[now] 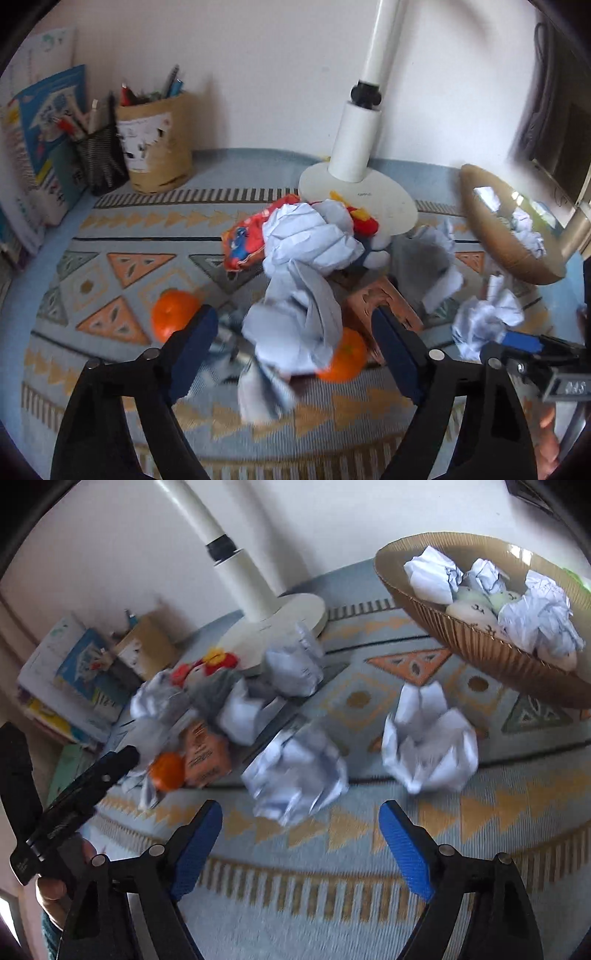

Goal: Organize objects
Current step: 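Grasp a bluish crumpled paper with the left tool while the right tool grasps another paper ball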

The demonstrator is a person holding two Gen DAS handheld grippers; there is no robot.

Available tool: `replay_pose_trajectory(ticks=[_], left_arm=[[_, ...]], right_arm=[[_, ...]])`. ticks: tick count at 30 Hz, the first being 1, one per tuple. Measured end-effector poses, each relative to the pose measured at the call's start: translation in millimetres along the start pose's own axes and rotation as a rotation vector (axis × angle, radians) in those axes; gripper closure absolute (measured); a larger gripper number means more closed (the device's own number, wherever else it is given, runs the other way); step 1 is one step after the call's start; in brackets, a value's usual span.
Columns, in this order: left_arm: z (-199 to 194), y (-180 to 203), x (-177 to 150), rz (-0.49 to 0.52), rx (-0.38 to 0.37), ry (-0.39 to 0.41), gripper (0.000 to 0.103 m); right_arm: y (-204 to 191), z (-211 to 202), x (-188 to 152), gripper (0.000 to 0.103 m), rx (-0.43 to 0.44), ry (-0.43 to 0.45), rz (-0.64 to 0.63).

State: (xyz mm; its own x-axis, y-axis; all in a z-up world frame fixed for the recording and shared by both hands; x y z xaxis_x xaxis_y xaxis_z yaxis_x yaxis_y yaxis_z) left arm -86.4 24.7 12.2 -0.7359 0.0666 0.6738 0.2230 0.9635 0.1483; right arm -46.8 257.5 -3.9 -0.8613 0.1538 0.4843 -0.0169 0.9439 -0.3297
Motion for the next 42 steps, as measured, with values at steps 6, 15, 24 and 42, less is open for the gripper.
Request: replay_pose_trajectory(ticks=[6,15,24,42], left_arm=[[14,-5,-4,-0.045,-0.042,-0.003,0.058],[-50,2,-26,-0.061,-0.122,0.083,0.059],[-70,37,-93,-0.083,-0.188,0.056,0.059],[-51,46,-102,-0.042,-0.151,0.008,0.057]], right_arm=[[-12,14,5,0.027,-0.044,0.028,-0.074],[-22,-8,2,0.058,0.047,0.116,-0.12],[-12,-78,-52,0.057,0.063,0.179,-0.253],[20,-54,-88,0.028,0.127,0.008,-0.207]])
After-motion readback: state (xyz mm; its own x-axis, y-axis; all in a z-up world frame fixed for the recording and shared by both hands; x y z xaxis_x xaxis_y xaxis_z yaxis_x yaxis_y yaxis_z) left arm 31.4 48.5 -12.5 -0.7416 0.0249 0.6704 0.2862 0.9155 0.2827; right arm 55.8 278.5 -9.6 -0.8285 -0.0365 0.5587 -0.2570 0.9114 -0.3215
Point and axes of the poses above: each gripper's, at about its wrist camera, not at the fingertips, and z roughly the way its jaws point, y to its right, x to its top, the point moved 1 cm from there along z, roughly the way its jaws point, and after that the axes turned 3 degrees about -x, right-handed, at the moved point
